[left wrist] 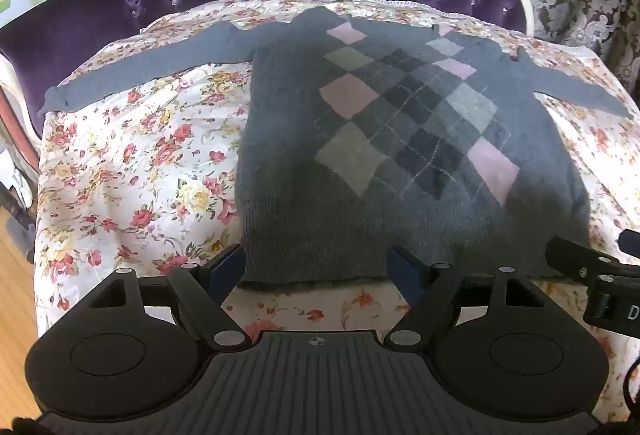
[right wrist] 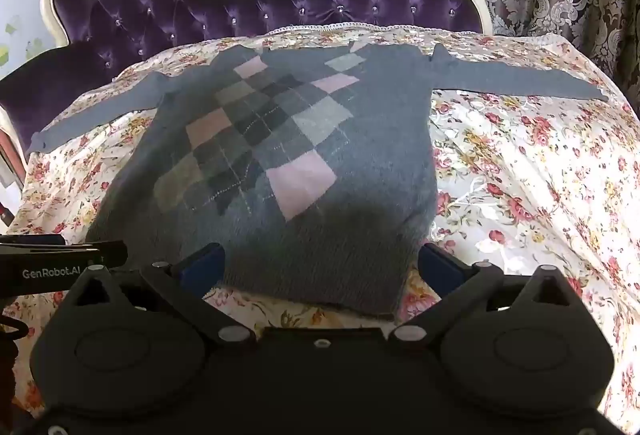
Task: Fold small clothes
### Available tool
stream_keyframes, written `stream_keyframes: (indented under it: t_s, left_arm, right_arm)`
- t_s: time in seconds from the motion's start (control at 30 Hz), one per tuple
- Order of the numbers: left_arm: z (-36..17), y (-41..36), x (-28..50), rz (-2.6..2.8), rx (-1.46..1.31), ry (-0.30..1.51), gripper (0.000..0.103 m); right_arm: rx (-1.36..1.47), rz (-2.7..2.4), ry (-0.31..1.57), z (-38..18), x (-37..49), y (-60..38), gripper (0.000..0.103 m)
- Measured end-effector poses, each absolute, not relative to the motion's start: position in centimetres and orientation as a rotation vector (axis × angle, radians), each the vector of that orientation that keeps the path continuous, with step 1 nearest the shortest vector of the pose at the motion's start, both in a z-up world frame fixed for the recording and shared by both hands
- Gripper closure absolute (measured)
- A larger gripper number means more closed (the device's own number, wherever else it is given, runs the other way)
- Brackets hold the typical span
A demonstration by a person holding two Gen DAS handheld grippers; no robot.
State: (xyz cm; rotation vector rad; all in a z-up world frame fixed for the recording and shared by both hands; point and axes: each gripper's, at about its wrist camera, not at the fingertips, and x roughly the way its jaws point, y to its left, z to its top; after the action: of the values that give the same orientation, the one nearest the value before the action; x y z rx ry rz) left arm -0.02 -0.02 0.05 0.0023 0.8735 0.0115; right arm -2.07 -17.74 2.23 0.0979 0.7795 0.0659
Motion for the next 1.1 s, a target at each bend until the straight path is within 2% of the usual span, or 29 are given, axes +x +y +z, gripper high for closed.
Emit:
stream_keyframes:
  t_s: [1.1]
  left_arm:
    - [-0.7, -0.3, 0.0, 0.003, 0.003, 0.902, 0.026]
  right_arm:
    - [0.143, 0.068, 0.830, 1.2, -2.2, -18.3, 0.001]
